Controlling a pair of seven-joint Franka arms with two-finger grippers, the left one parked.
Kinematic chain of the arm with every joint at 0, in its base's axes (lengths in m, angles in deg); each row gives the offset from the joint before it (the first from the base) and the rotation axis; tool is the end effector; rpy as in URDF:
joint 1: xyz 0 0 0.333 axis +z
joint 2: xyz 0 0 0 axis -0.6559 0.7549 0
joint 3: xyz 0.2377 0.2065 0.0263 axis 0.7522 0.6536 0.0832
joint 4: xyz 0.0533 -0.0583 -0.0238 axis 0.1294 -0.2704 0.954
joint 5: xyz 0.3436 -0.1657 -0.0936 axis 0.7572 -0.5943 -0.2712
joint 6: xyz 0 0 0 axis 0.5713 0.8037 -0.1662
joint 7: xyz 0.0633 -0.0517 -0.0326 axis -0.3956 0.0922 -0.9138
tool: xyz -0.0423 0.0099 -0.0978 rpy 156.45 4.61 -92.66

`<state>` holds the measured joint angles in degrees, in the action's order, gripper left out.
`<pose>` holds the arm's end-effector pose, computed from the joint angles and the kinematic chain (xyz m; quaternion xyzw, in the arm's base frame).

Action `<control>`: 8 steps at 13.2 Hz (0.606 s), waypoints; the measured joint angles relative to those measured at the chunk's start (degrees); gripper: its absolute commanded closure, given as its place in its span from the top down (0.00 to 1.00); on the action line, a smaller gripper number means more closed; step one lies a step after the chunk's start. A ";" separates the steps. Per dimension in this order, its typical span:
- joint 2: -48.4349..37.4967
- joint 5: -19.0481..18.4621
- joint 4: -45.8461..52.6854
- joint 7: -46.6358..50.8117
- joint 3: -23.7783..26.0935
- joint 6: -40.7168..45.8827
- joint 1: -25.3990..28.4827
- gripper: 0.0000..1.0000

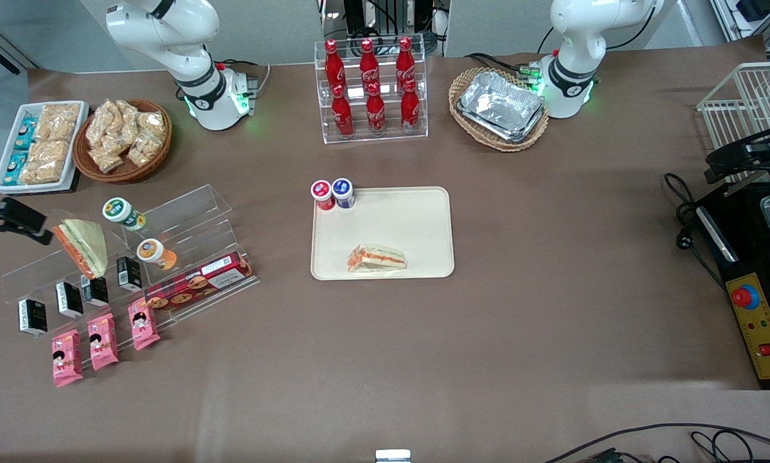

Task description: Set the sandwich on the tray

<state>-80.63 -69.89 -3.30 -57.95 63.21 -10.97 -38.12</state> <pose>0.5847 -0.0640 0.6357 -0.9980 0.0314 -0.0548 0.0101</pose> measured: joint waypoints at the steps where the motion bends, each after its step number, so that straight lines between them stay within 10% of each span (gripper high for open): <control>1: -0.23 0.10 0.01 0.07 -1.32 0.24 -0.02 1.00; 8: -0.70 1.07 0.02 0.09 -5.73 2.19 0.18 1.00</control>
<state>-81.33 -68.82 -3.28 -57.86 57.47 -8.78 -37.95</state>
